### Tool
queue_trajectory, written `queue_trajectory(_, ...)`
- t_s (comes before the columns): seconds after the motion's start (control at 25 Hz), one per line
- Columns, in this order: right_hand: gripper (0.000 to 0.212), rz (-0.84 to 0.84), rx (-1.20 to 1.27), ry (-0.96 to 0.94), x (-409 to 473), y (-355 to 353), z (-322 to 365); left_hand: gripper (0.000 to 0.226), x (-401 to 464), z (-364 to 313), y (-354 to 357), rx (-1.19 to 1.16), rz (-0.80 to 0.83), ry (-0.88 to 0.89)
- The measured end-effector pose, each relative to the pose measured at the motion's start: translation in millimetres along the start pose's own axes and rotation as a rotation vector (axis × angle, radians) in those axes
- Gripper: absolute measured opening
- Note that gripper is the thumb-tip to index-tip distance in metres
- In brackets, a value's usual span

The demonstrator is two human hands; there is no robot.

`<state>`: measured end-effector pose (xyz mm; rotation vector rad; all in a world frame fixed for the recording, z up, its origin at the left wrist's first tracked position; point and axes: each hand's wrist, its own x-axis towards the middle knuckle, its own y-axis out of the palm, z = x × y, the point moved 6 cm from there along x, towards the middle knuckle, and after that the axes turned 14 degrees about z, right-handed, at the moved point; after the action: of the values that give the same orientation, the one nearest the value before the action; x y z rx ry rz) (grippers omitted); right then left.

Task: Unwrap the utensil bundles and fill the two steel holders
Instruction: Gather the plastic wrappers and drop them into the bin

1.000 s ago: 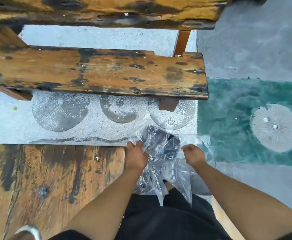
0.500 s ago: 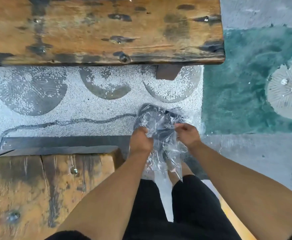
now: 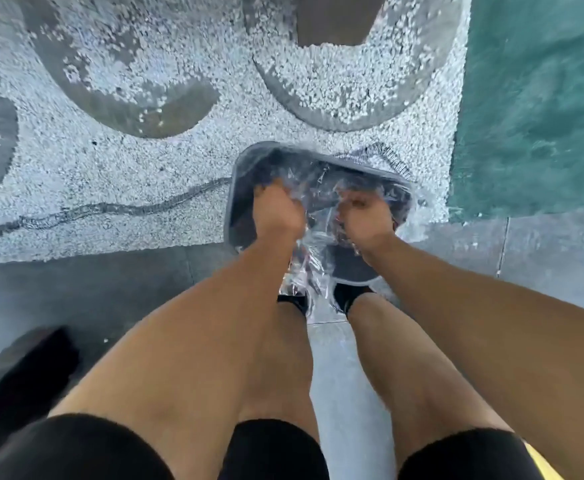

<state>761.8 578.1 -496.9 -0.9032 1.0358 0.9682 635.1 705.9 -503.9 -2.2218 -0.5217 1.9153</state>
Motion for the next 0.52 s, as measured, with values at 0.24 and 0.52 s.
queue_trajectory(0.24,0.033,0.081,-0.13,0.025,102,25,-19,0.028,98,0,41,0.193,0.091,-0.004)
queue_trajectory(0.52,0.038,0.051,-0.175,0.081,176,51,-39,0.034,175,19,70,0.241,0.177,-0.011)
